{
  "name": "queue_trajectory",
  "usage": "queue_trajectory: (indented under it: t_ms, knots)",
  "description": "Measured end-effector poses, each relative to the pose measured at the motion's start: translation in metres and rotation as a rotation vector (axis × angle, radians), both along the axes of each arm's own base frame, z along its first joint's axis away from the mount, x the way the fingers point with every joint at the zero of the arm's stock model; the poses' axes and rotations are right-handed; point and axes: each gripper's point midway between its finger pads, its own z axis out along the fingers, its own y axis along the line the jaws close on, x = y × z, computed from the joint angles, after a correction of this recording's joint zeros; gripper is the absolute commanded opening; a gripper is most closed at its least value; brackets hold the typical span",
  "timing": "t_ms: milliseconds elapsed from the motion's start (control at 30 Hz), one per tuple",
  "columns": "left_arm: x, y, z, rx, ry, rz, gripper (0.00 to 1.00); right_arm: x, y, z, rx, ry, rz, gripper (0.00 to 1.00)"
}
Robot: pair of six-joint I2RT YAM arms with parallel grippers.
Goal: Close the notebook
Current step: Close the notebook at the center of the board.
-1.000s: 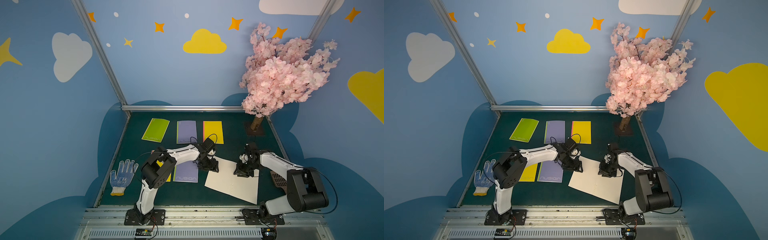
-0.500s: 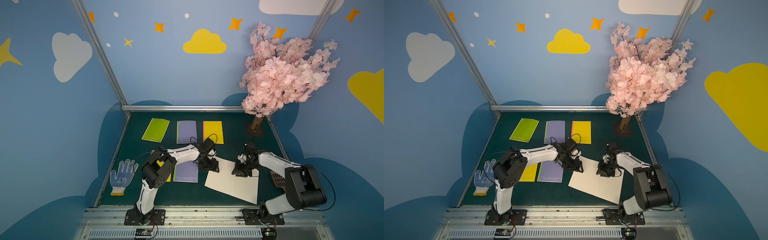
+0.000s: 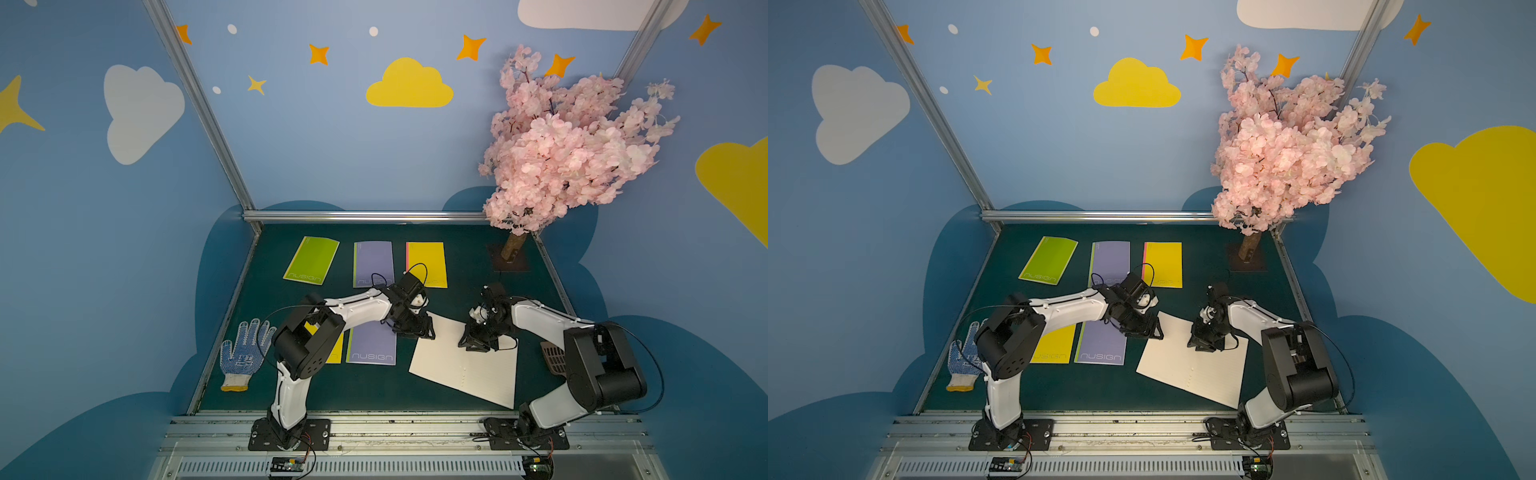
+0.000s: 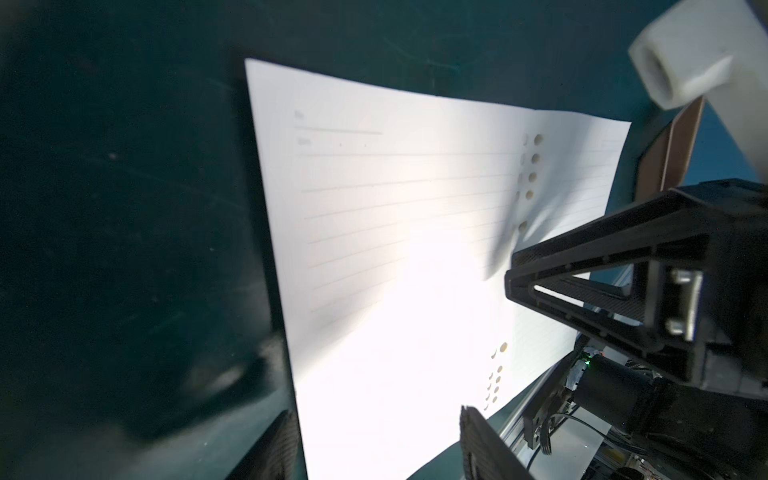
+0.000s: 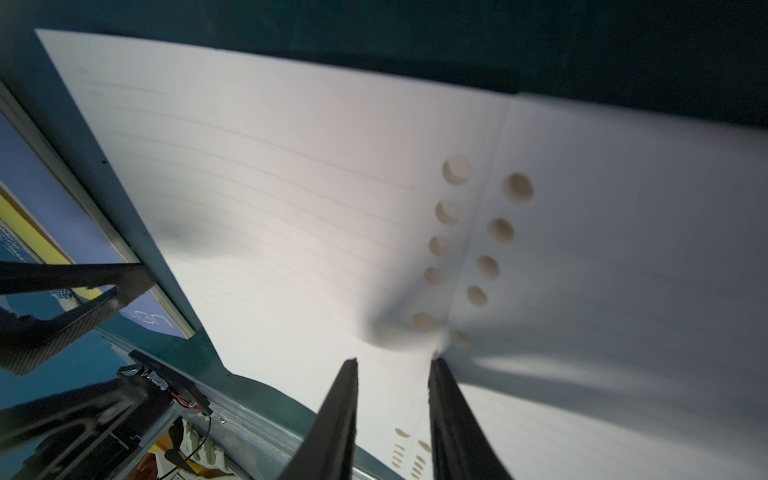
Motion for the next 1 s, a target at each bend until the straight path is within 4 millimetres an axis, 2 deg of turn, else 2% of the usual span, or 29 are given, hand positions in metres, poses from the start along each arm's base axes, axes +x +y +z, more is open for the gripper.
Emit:
queue_trajectory:
  t_ms: [133, 467, 733, 1000]
  knots:
    - [0.004, 0.0, 0.003, -0.009, -0.009, 0.008, 0.65, 0.003, 0.007, -0.003, 0.016, -0.004, 0.014, 0.29]
    - [0.004, 0.001, 0.003, -0.006, -0.008, 0.012, 0.68, 0.004, 0.006, -0.001, 0.007, -0.022, 0.017, 0.29]
    - [0.002, 0.0, 0.001, -0.002, -0.006, 0.008, 0.69, 0.008, -0.004, 0.017, -0.04, -0.1, 0.012, 0.32]
    - [-0.005, 0.0, -0.01, 0.033, 0.009, -0.003, 0.69, 0.003, -0.015, 0.015, -0.089, -0.084, 0.004, 0.32]
